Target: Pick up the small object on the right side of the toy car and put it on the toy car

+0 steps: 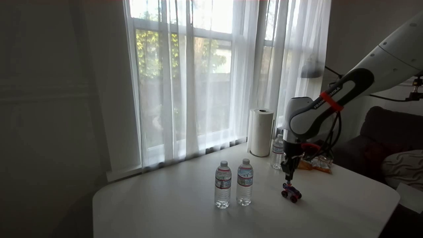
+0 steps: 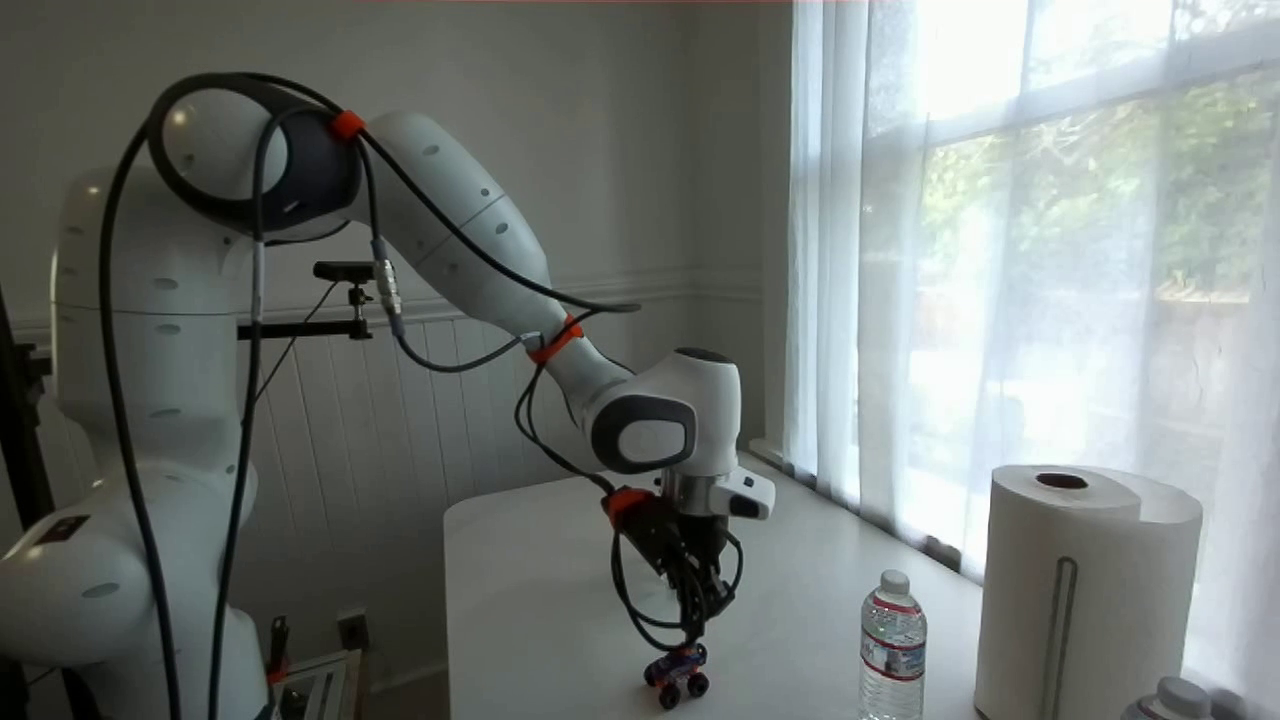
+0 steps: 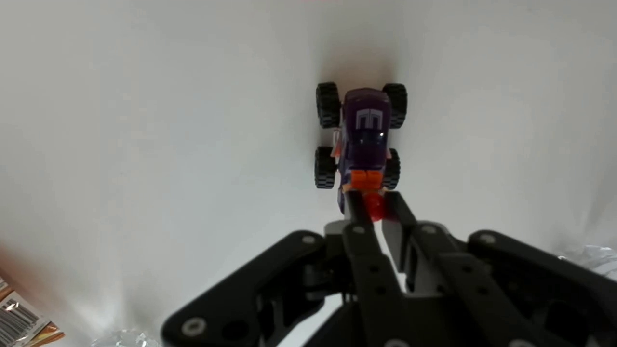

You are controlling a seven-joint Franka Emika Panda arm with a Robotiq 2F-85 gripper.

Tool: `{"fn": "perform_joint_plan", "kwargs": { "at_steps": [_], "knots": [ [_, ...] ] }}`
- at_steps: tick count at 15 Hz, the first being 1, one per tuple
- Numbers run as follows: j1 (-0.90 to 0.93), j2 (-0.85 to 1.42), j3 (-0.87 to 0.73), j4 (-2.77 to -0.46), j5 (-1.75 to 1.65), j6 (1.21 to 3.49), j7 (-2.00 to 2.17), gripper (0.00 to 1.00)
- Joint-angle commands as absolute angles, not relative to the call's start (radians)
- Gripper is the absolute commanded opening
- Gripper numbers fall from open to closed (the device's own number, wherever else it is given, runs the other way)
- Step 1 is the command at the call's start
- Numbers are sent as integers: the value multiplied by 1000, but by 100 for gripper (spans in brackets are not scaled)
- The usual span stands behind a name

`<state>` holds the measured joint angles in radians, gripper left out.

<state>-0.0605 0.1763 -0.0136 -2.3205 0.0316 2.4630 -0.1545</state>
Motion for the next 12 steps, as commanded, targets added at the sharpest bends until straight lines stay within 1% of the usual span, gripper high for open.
{"fn": "perform_joint_plan", "kwargs": {
  "at_steps": [1, 12],
  "knots": [
    [-53, 186, -21, -2308, 10, 2467, -131, 3],
    [-57, 193, -16, -2308, 32, 2487, -141, 3]
  ]
}}
